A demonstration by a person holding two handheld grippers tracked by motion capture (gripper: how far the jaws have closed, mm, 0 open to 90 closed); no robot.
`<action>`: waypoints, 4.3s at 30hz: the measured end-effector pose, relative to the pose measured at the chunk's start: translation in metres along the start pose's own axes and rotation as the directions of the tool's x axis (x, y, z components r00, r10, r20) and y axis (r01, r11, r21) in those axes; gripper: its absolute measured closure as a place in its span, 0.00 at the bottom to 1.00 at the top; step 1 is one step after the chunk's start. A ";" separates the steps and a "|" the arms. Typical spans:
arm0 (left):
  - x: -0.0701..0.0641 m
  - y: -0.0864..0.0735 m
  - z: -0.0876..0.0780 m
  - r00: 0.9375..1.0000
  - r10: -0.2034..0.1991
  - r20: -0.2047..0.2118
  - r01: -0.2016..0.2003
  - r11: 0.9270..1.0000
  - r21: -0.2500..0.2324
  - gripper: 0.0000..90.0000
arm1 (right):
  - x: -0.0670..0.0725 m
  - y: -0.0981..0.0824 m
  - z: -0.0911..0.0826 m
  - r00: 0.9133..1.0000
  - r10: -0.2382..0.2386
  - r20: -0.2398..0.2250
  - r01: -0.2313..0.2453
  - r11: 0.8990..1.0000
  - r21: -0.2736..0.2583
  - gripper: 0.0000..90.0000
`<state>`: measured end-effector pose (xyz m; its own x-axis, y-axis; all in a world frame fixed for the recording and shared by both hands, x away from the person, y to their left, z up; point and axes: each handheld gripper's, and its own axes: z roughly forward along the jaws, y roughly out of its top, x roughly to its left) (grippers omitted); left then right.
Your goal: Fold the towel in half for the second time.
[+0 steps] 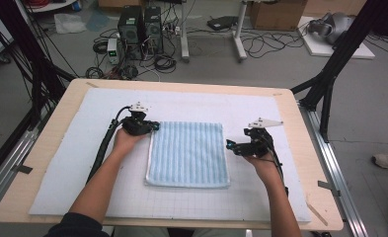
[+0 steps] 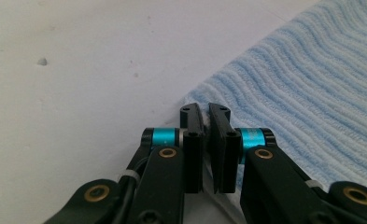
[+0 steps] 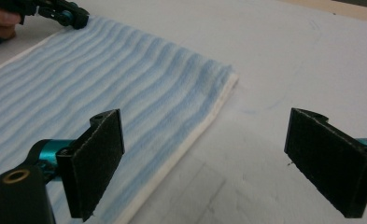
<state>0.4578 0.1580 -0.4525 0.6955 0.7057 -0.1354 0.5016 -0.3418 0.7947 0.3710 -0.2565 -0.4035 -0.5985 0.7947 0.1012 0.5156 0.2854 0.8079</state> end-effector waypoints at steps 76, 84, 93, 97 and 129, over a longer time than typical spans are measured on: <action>-0.024 0.002 -0.062 0.996 -0.022 0.086 0.044 0.964 -0.264 0.93 | 0.008 0.034 0.043 0.997 -0.070 -0.038 0.068 0.997 -0.039 0.92; -0.037 -0.010 -0.075 0.995 0.004 0.099 0.023 0.962 -0.272 0.93 | 0.017 0.021 0.032 0.995 -0.080 -0.065 0.076 0.995 -0.057 0.92; -0.048 -0.028 -0.082 0.993 0.013 0.114 0.018 0.963 -0.268 0.93 | 0.025 0.010 0.022 0.992 -0.085 -0.088 0.078 0.994 -0.072 0.91; -0.052 -0.034 -0.085 0.993 0.015 0.121 0.018 0.963 -0.269 0.93 | 0.028 0.005 0.019 0.990 -0.095 -0.100 0.087 0.993 -0.079 0.91; -0.095 -0.085 -0.112 0.979 0.062 0.196 -0.018 0.976 -0.217 0.93 | 0.064 -0.058 -0.024 0.977 -0.140 -0.162 0.125 0.987 -0.099 0.90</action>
<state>0.2918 0.1897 -0.4417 0.8126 0.5477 -0.1993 0.3650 -0.2115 0.9067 0.2884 -0.2345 -0.4298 -0.7560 0.6497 0.0796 0.3733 0.3280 0.8678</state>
